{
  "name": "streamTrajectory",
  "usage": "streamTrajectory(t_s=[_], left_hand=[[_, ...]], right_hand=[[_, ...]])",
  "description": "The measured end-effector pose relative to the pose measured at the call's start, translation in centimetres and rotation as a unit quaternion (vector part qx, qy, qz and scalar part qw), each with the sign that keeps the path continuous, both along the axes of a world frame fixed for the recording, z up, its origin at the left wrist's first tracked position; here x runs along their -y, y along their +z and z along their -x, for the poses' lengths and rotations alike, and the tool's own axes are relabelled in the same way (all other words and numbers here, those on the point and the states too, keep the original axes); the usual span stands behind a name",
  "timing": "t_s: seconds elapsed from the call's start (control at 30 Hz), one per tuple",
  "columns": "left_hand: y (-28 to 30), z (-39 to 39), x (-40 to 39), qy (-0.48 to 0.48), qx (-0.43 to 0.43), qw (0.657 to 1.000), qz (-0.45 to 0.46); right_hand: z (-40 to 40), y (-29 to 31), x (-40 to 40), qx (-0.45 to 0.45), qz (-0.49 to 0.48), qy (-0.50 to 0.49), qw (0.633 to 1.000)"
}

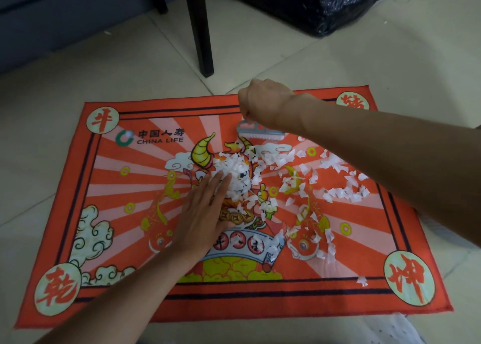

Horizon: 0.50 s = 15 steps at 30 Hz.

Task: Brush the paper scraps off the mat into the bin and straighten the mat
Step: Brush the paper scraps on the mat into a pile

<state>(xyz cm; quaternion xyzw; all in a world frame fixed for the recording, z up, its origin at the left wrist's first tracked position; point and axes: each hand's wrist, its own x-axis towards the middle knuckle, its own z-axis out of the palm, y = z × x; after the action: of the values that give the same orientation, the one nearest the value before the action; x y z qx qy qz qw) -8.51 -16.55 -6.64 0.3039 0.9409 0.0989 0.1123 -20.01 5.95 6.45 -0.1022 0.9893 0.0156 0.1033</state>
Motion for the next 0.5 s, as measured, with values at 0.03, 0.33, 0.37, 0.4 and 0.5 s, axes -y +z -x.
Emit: streamTrajectory(t_s=[0.03, 0.33, 0.37, 0.4, 0.5], left_hand=[[0.0, 0.0, 0.0, -0.001, 0.0, 1.0, -0.001], [-0.5, 0.4, 0.1, 0.013, 0.013, 1.0, -0.018], [-0.4, 0.4, 0.1, 0.017, 0.018, 0.999, -0.02], [-0.4, 0.5, 0.2, 0.019, 0.022, 0.999, -0.024], [-0.4, 0.6, 0.2, 0.024, 0.025, 0.999, -0.027]], right_hand=[[0.3, 0.3, -0.1, -0.009, 0.001, -0.012, 1.0], [0.9, 0.0, 0.2, -0.002, -0.077, -0.026, 0.997], [0.8, -0.3, 0.3, 0.0, -0.08, -0.023, 0.997], [0.7, -0.6, 0.3, 0.002, -0.079, -0.022, 0.997], [0.4, -0.9, 0.3, 0.013, -0.069, -0.003, 0.998]])
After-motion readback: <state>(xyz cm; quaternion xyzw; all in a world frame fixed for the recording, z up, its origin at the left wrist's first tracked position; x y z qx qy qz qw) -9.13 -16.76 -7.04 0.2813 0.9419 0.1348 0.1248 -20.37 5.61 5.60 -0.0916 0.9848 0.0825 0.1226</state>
